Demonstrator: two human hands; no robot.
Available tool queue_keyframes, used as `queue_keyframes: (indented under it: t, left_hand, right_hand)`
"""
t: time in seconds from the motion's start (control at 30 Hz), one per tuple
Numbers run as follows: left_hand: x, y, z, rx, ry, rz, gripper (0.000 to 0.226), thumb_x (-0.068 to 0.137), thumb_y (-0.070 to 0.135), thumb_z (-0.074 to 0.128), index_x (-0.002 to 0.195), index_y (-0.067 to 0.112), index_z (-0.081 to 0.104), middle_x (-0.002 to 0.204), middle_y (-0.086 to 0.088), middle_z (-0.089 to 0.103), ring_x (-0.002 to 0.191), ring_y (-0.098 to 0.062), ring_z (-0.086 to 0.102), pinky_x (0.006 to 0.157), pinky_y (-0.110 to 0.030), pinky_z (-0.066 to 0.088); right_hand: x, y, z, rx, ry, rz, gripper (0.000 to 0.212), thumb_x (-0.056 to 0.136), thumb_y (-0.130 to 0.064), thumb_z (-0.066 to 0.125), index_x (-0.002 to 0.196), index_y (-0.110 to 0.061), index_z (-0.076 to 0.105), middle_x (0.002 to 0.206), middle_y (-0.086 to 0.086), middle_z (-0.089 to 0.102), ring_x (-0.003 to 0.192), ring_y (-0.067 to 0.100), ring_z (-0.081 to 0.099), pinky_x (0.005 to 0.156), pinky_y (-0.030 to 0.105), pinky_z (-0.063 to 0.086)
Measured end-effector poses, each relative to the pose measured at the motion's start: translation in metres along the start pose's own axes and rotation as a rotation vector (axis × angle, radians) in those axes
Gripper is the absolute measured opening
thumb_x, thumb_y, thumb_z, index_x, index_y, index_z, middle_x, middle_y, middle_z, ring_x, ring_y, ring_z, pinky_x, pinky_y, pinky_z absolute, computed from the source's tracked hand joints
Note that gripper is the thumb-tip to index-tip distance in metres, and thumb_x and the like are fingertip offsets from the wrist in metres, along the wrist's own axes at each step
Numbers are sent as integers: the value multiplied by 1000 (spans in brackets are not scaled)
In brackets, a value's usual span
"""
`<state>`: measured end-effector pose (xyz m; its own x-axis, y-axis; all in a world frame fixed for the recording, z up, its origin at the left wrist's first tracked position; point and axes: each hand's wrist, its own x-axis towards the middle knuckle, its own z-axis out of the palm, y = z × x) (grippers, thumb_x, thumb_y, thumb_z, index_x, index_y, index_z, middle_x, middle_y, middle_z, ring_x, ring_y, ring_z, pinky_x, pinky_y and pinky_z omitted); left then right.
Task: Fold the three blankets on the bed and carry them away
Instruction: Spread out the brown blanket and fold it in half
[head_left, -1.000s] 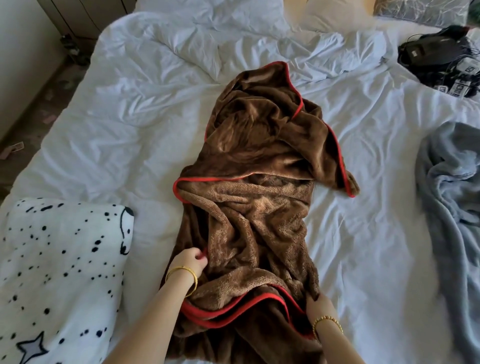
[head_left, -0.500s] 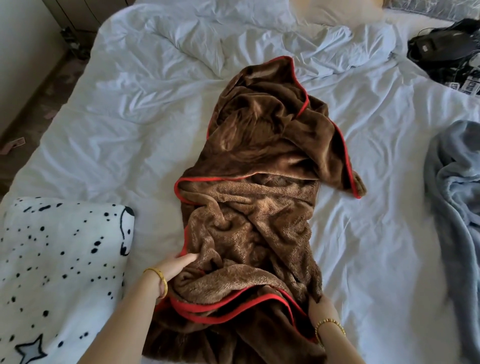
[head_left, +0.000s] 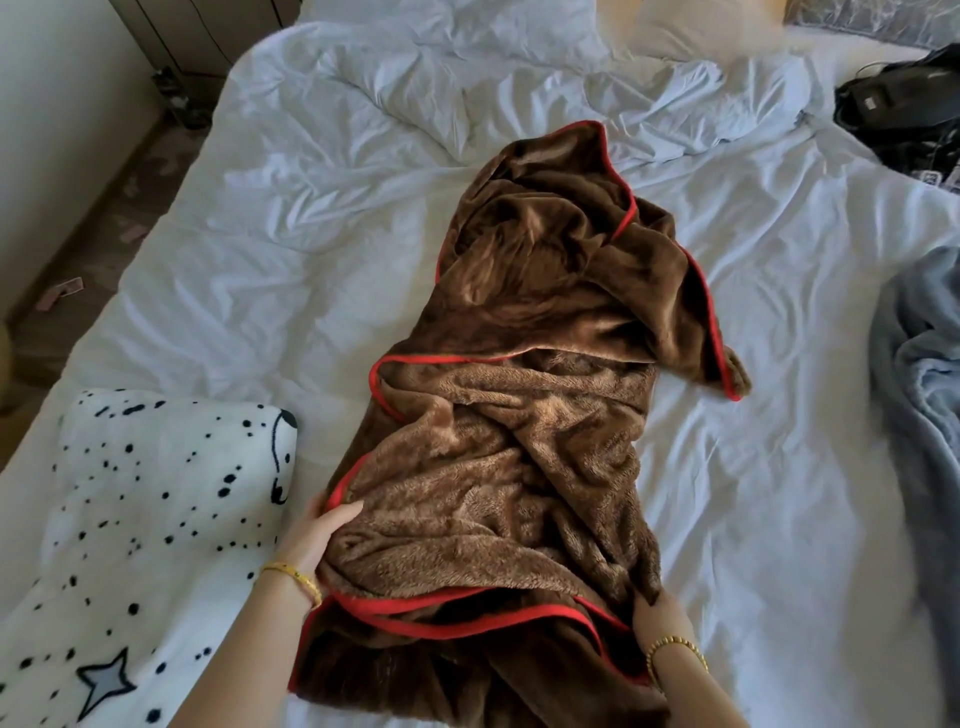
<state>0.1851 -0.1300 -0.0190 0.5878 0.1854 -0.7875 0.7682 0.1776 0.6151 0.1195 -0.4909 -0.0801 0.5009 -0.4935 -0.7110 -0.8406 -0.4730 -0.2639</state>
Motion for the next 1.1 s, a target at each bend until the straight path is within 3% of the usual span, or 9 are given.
queue_keyframes:
  t: [0.07, 0.13, 0.2, 0.27, 0.37, 0.63, 0.83, 1.0, 1.1]
  left_hand:
    - [1, 2, 6, 124, 69, -27, 34, 87, 44, 57, 113, 22, 57, 115, -6, 62, 107, -31, 58, 95, -46, 47]
    - [3, -1, 12, 433, 347, -9, 39, 96, 40, 40, 119, 13, 56, 120, -13, 57, 110, -34, 53, 99, -45, 42]
    - [-7, -1, 22, 696, 509, 161, 31, 98, 27, 35, 116, 11, 55, 103, -14, 62, 92, -33, 58, 83, -40, 49]
    - [-19, -3, 32, 880, 503, 370, 15, 97, 31, 41, 97, 17, 47, 64, -3, 53, 54, -20, 50, 49, -29, 40]
    - [-32, -5, 38, 1099, 428, 365, 23, 95, 39, 43, 85, 19, 42, 51, 2, 42, 44, -11, 37, 42, -24, 25]
    - [-37, -5, 16, 761, 432, 271, 6, 91, 19, 52, 92, 25, 53, 84, -4, 60, 64, -20, 53, 57, -27, 41]
    - [-32, -7, 20, 1130, 344, 190, 19, 92, 37, 50, 103, 22, 52, 67, 7, 52, 62, -11, 47, 61, -25, 36]
    - [-17, -5, 23, 1174, 138, 104, 11, 93, 30, 51, 95, 21, 58, 87, 3, 57, 76, -14, 51, 74, -25, 44]
    - [-10, -10, 22, 1083, 106, 194, 11, 92, 19, 51, 83, 24, 54, 88, 0, 59, 73, -15, 52, 72, -27, 46]
  right_hand:
    - [-3, 0, -1, 1, 14, -4, 39, 99, -28, 35, 117, -3, 58, 108, 20, 64, 97, 33, 61, 81, 35, 46]
    - [-7, -1, -2, 8, 27, -8, 36, 99, -25, 35, 117, -4, 58, 107, 19, 64, 94, 33, 61, 79, 35, 47]
    - [-13, -2, -3, 11, 38, -10, 35, 99, -22, 34, 117, -4, 57, 105, 19, 64, 92, 32, 61, 75, 33, 45]
    - [-19, -2, -5, 16, 42, -27, 34, 99, -21, 34, 117, -4, 57, 105, 18, 64, 91, 31, 61, 76, 33, 46]
    - [-27, 3, -9, 35, 37, -62, 34, 99, -20, 34, 119, -4, 56, 108, 19, 64, 96, 33, 60, 82, 36, 47]
    - [-46, 19, -16, 53, 47, -105, 33, 98, -15, 38, 123, 0, 55, 114, 21, 62, 104, 34, 58, 86, 35, 45]
    - [-42, 20, -13, 53, 62, -93, 34, 98, -14, 38, 123, 1, 55, 118, 22, 61, 108, 35, 57, 91, 36, 44]
    - [-32, 22, -8, 50, 57, -46, 34, 97, -13, 39, 123, 3, 54, 115, 23, 61, 106, 36, 57, 90, 38, 45]
    - [-29, 23, -5, 68, 48, -29, 33, 95, -11, 43, 123, 4, 54, 118, 25, 59, 109, 37, 55, 91, 37, 43]
